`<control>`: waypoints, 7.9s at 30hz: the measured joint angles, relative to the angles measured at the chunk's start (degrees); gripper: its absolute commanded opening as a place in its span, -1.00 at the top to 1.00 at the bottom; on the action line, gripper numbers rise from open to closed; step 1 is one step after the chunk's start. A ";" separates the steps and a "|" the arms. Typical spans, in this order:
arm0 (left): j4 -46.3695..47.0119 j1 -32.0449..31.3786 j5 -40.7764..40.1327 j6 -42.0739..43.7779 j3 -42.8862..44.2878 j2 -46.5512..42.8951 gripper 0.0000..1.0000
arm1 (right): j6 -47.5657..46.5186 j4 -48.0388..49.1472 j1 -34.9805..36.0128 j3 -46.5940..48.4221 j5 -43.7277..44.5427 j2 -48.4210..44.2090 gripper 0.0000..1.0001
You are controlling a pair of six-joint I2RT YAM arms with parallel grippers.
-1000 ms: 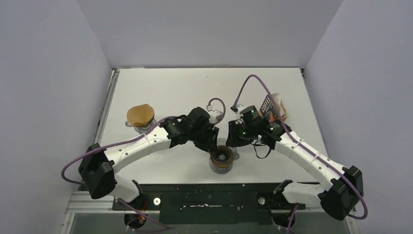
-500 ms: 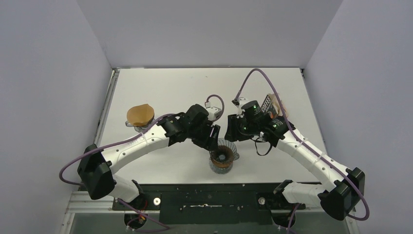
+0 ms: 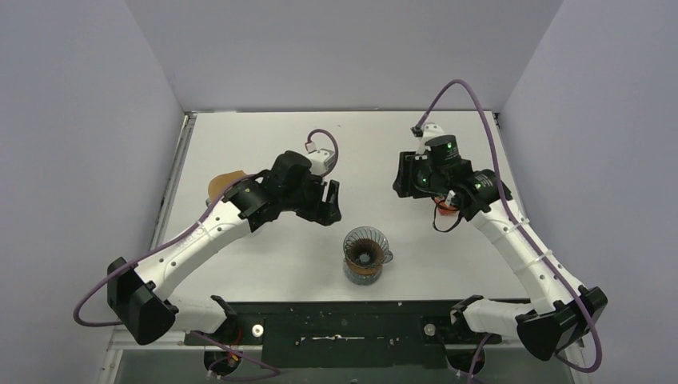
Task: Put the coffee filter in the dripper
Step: Pick up the coffee filter from the coffee filter holder.
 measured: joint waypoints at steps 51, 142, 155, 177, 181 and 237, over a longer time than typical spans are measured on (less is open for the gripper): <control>0.81 4.33 0.11 6.82 -4.02 -7.76 -0.27 | -2.80 11.19 -33.86 -9.86 4.13 8.07 0.65; 25.33 9.73 13.88 -12.68 -9.03 -12.39 -0.47 | 1.27 23.47 -18.91 8.57 -40.17 1.55 1.00; 49.59 11.63 25.27 -28.41 -16.68 -15.21 -0.54 | 13.73 45.72 -14.69 6.25 -55.36 -1.57 1.00; 89.29 12.31 35.78 -50.84 -21.99 -16.28 -0.59 | 20.48 63.36 0.37 5.20 -63.80 -2.27 1.00; 93.07 12.31 36.89 -53.00 -21.99 -16.28 -0.47 | 19.39 62.45 0.37 4.22 -63.60 -3.39 1.00; 64.72 12.39 47.50 -27.43 -21.99 -16.31 1.00 | -3.76 28.79 0.35 10.84 -49.03 -6.78 -0.12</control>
